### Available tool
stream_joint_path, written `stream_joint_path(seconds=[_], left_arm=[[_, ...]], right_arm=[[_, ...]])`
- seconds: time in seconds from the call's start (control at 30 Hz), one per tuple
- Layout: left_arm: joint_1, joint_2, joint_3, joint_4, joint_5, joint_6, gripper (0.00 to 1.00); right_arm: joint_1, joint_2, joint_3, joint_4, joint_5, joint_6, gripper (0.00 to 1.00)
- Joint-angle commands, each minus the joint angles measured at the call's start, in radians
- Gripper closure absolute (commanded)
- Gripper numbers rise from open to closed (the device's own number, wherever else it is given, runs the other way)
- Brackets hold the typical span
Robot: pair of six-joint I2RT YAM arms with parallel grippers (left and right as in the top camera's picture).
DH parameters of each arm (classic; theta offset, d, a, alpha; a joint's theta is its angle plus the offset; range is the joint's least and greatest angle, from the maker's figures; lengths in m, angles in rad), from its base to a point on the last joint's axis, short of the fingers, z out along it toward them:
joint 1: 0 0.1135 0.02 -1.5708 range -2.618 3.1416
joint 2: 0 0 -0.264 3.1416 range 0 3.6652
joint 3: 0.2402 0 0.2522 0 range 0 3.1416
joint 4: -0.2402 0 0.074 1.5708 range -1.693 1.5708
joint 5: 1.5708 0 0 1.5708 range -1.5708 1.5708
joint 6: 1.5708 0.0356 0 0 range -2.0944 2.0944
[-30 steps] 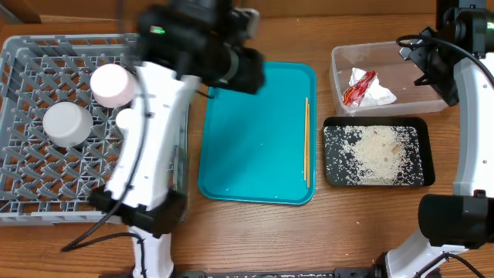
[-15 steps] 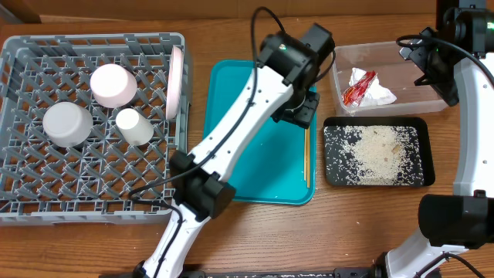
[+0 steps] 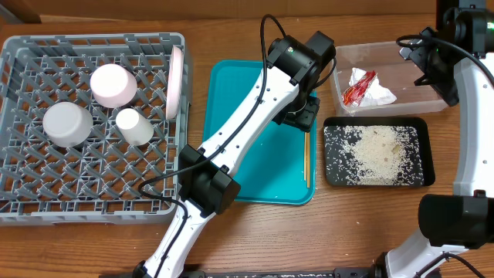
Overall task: Sort waste into correct bins and load items into the dishwasher
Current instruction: 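Open the left gripper and move it right toward the chopsticks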
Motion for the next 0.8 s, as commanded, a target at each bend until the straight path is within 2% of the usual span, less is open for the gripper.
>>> stream_joint_path(seconds=[0.0, 0.77], left_arm=[[-0.005, 0.007, 0.002, -0.003, -0.01, -0.01, 0.39], [-0.005, 0.007, 0.002, -0.002, -0.01, -0.01, 0.38]], right_arm=[[0.003, -0.006, 0.002, 0.005, 0.012, -0.003, 0.0], [0.003, -0.006, 0.002, 0.005, 0.012, -0.003, 0.0]])
